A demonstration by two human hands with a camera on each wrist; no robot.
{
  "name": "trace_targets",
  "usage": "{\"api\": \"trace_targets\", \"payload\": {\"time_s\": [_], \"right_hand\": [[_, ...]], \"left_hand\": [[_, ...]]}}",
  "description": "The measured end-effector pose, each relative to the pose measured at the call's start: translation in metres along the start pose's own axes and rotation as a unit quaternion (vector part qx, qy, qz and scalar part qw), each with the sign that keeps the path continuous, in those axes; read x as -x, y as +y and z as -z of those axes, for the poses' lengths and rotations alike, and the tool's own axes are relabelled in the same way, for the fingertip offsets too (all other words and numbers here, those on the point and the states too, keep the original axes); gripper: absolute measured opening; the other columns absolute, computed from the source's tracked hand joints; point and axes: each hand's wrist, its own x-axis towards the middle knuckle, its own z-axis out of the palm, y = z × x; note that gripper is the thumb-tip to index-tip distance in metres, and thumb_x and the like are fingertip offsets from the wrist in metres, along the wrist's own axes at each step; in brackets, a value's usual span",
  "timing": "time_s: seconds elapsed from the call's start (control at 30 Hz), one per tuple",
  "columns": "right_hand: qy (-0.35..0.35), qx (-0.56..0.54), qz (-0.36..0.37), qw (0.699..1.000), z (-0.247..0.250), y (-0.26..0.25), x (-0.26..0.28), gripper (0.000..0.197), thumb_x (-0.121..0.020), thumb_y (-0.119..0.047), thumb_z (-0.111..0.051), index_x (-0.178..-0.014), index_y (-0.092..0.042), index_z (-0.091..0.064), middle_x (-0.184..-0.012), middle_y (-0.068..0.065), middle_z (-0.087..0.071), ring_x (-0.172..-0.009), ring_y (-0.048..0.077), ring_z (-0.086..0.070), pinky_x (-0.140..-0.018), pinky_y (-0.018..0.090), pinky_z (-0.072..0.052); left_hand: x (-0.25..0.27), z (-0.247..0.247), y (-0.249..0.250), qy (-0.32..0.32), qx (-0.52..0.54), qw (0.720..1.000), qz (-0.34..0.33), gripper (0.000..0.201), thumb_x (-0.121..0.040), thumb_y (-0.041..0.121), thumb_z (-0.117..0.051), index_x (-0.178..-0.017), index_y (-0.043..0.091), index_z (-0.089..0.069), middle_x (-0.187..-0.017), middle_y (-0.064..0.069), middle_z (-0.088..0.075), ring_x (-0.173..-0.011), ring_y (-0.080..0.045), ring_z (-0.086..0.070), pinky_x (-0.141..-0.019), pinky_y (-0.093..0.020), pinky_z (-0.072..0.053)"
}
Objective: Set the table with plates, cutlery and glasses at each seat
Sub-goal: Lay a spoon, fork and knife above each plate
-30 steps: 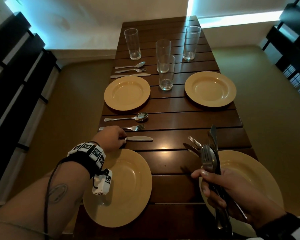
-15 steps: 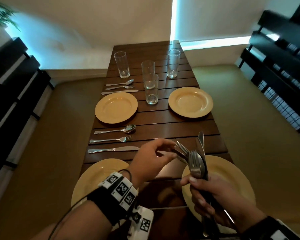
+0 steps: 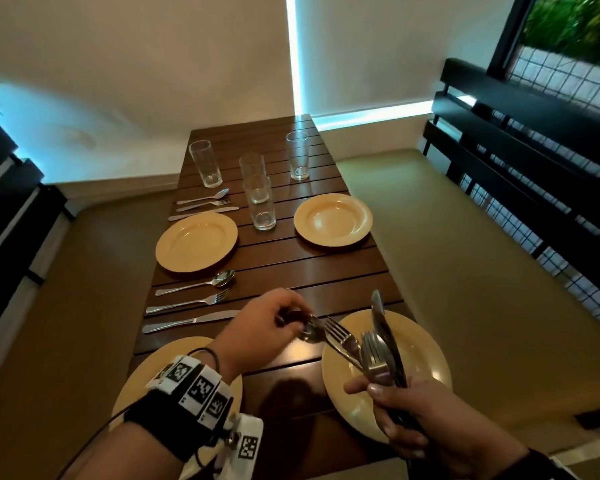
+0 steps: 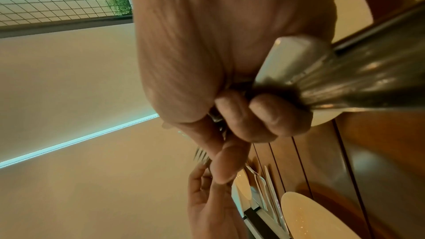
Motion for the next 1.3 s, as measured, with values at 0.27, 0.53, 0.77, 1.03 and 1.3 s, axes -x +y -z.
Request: {"api": "trace_targets", "payload": {"time_s": [0.27,0.53,0.77,1.03,1.3], "right_hand": [[0.041,0.029,-0.019,0.999,0.007,0.017,0.014,0.027,-0.095,-0.023,-0.06,-0.114,-0.009,-0.072,-0.062,0.01,-0.053,-0.04,0.013,-0.035,-0.041,0.025,-0.032],[0.088,-0.016,0.0,0.996,0.017,0.023,0.027,0.027,-0.095,-0.023,-0.058,-0.114,-0.01,-0.073,-0.058,0.009,-0.049,-0.038,0.012,-0.029,-0.041,0.024,-0.026],[0.142,-0.071,0.074,0.985,0.035,0.018,0.03,0.027,-0.096,-0.02,-0.054,-0.112,-0.006,-0.072,-0.057,0.009,-0.043,-0.038,0.012,-0.026,-0.043,0.026,-0.023],[0.18,-0.109,0.088,0.974,0.054,0.018,0.031,0.027,-0.095,-0.02,-0.054,-0.109,-0.008,-0.073,-0.058,0.01,-0.042,-0.038,0.013,-0.027,-0.042,0.026,-0.027],[0.192,-0.139,0.091,0.967,0.058,0.02,0.029,0.027,-0.094,-0.019,-0.054,-0.109,-0.007,-0.072,-0.057,0.011,-0.041,-0.038,0.013,-0.026,-0.042,0.026,-0.025]], "left_hand": [[0.001,-0.042,0.04,-0.141,-0.173,0.97,-0.1,0.029,-0.089,0.046,-0.069,-0.114,0.031,-0.068,-0.102,0.016,-0.069,-0.09,-0.001,-0.062,-0.085,-0.027,-0.054],[-0.01,-0.052,0.042,-0.192,-0.078,0.978,-0.026,0.046,-0.077,0.037,-0.085,-0.109,0.037,-0.053,-0.093,0.012,-0.07,-0.089,-0.006,-0.067,-0.083,-0.034,-0.059],[-0.045,-0.049,0.013,-0.107,-0.053,0.993,-0.009,0.009,-0.084,0.025,-0.08,-0.085,0.031,-0.074,-0.084,0.012,-0.071,-0.082,-0.008,-0.066,-0.082,-0.033,-0.058],[-0.126,-0.07,-0.013,-0.046,-0.166,0.985,0.011,0.005,-0.091,0.023,-0.069,-0.092,0.027,-0.07,-0.08,0.014,-0.067,-0.075,-0.002,-0.062,-0.062,-0.015,-0.044],[-0.18,-0.1,-0.035,-0.082,-0.26,0.962,0.01,0.012,-0.088,0.026,-0.066,-0.096,0.022,-0.074,-0.097,0.0,-0.068,-0.09,-0.018,-0.063,-0.079,-0.031,-0.052]]}}
